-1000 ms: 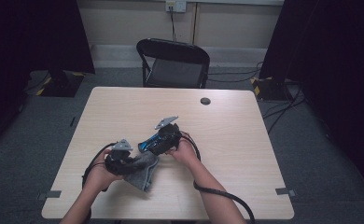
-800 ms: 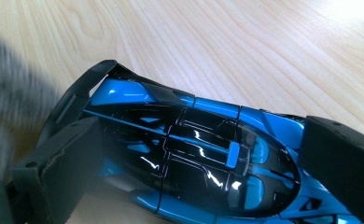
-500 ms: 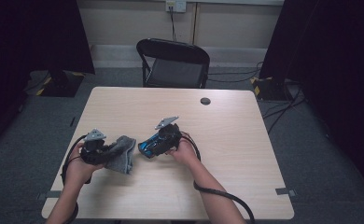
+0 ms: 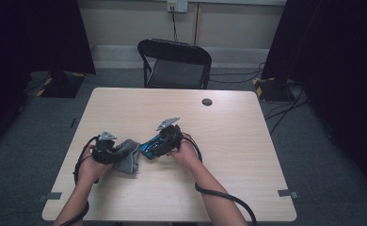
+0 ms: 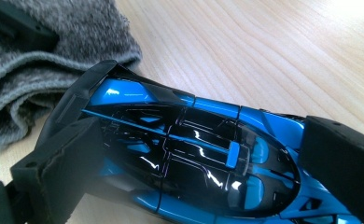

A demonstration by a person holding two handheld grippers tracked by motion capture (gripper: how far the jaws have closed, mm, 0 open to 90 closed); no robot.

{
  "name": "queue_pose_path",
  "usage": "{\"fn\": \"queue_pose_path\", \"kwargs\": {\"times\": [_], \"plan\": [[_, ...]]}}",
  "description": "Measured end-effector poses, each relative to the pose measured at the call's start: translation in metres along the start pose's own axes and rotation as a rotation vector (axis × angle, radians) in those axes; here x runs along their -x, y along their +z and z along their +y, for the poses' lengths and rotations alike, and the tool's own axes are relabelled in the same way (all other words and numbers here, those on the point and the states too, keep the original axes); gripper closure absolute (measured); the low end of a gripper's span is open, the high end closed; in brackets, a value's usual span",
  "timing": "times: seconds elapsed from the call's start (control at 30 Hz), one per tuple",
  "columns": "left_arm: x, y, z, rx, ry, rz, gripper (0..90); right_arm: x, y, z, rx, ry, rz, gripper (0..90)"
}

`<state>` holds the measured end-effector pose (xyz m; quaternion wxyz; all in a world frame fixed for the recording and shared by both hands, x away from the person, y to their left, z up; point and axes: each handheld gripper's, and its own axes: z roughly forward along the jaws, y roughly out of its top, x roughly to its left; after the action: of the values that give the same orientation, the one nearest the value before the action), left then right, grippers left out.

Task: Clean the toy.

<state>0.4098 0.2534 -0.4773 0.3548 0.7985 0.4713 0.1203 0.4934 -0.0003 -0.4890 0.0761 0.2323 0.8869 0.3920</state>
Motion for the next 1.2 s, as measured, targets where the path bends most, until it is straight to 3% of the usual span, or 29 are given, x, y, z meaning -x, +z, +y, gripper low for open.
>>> {"fn": "queue_pose_path", "kwargs": {"times": [0.1, 0.4, 0.77, 1.2], "plan": [[0.003, 0.001, 0.000, -0.010, 0.018, -0.018, 69.4, 0.000, 0.000, 0.000, 0.001, 0.000, 0.000, 0.0], [0.011, 0.001, -0.002, -0.026, 0.024, -0.057, 69.5, 0.000, 0.000, 0.000, -0.001, 0.001, 0.000, 0.0], [0.032, -0.002, -0.007, -0.059, 0.084, -0.109, 69.6, 0.000, 0.000, 0.000, -0.003, 0.001, 0.000, 0.0], [0.055, 0.002, -0.009, -0.072, 0.100, -0.216, 69.6, -0.001, 0.000, 0.000, -0.007, 0.001, -0.001, 0.0]]}}
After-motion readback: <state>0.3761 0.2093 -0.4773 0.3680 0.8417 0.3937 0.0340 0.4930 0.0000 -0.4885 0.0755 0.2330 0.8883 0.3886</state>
